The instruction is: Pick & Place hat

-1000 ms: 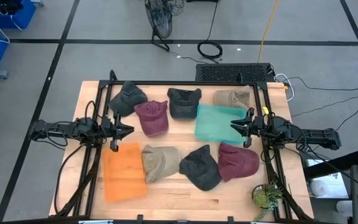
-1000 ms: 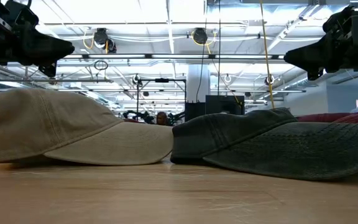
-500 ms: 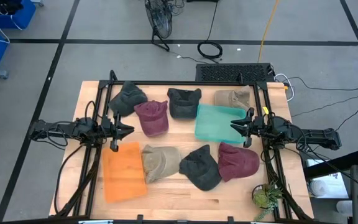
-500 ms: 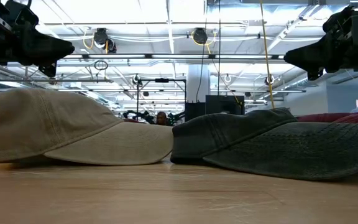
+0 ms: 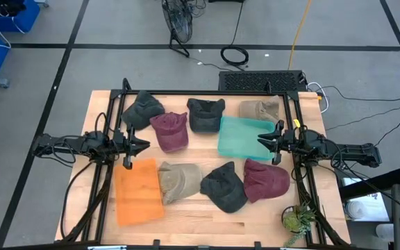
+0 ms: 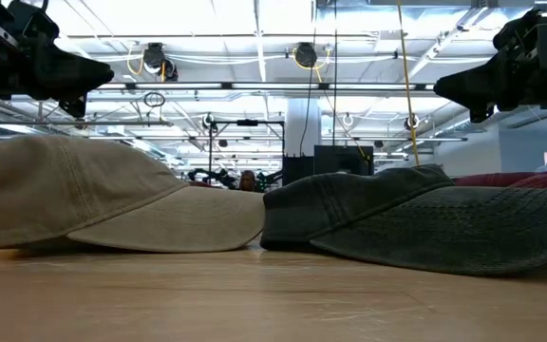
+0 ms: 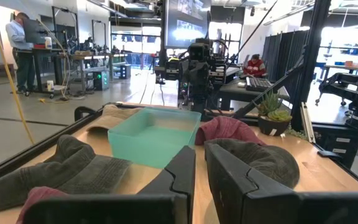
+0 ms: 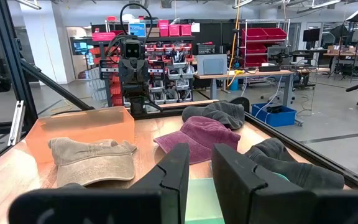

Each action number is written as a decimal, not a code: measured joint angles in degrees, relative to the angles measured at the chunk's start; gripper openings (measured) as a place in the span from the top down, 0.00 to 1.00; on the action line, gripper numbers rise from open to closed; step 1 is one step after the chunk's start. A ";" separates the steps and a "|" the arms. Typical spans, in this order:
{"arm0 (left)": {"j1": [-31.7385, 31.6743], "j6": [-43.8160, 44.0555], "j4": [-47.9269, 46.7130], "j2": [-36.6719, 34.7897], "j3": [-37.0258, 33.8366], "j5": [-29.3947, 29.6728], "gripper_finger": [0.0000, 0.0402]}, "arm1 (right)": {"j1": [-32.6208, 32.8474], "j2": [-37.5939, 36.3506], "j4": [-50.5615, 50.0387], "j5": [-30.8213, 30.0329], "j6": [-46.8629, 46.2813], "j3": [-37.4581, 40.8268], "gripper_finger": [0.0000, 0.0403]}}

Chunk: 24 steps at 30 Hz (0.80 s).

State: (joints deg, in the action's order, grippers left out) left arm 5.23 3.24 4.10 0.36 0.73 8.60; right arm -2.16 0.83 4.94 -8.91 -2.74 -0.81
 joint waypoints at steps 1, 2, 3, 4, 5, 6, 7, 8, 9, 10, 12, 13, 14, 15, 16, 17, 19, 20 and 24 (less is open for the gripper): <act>0.00 -0.02 0.00 0.00 0.00 0.00 0.88 | -0.01 0.00 -0.01 -0.01 0.01 -0.01 0.85; 0.00 -0.02 0.00 -0.01 -0.02 0.00 0.88 | 0.01 0.01 -0.01 -0.02 0.00 -0.01 0.85; 0.00 -0.02 0.00 0.00 0.00 0.02 0.88 | -0.01 -0.01 0.00 -0.01 0.01 0.00 0.85; 0.00 0.00 0.00 0.00 -0.01 0.02 0.88 | 0.01 -0.01 -0.01 0.00 0.00 0.01 0.85; 0.00 -0.02 0.00 0.00 -0.01 0.01 0.88 | 0.01 0.00 -0.01 -0.01 0.01 -0.01 0.85; 0.00 -0.01 0.00 -0.01 0.00 0.01 0.88 | 0.00 0.01 -0.01 -0.02 0.01 -0.01 0.85; 0.00 -0.02 0.00 0.00 -0.02 0.00 0.88 | 0.00 0.00 0.00 -0.02 0.02 0.00 0.85; 0.00 0.00 0.00 0.00 0.00 0.02 0.88 | -0.01 0.00 -0.03 0.00 0.21 0.00 0.85; 0.00 -0.02 0.00 0.00 0.00 0.02 0.88 | -0.01 -0.01 -0.03 -0.02 0.63 0.00 0.85; 0.00 -0.01 0.00 0.00 -0.01 0.00 0.88 | 0.00 0.00 -0.01 0.00 0.88 0.01 0.85; 0.00 -0.01 0.00 0.00 -0.02 0.01 0.88 | 0.01 0.01 -0.01 -0.02 0.88 0.01 0.85; 0.00 0.00 0.00 0.00 -0.02 0.00 0.88 | 0.01 0.00 -0.01 0.00 0.64 0.01 0.85; 0.00 -0.01 0.00 -0.02 -0.02 0.01 0.88 | -0.01 -0.01 -0.01 -0.02 0.50 0.01 0.85; 0.00 -0.02 0.00 -0.01 0.00 0.01 0.88 | -0.01 0.01 -0.01 0.00 0.50 0.01 0.85; 0.00 0.00 0.00 0.00 -0.02 0.00 0.88 | -0.01 0.00 -0.01 -0.01 0.46 0.00 0.85; 0.00 -0.02 0.00 -0.01 0.00 0.01 0.88 | -0.01 0.00 -0.01 -0.01 0.46 -0.01 0.85; 0.00 -0.01 0.62 0.00 -0.02 0.06 0.88 | 0.00 0.00 -0.01 -0.01 0.46 0.00 0.85; 0.00 -0.01 1.05 0.00 0.00 0.24 0.88 | -0.01 0.00 0.04 -0.02 0.50 0.01 0.85; 0.00 -0.17 4.19 0.00 -0.02 1.08 0.88 | 0.00 -0.01 2.85 -0.01 5.16 0.00 0.85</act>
State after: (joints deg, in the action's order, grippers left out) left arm 5.23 3.08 8.29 0.36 0.71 9.68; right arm -2.16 0.82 7.79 -8.92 2.42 -0.81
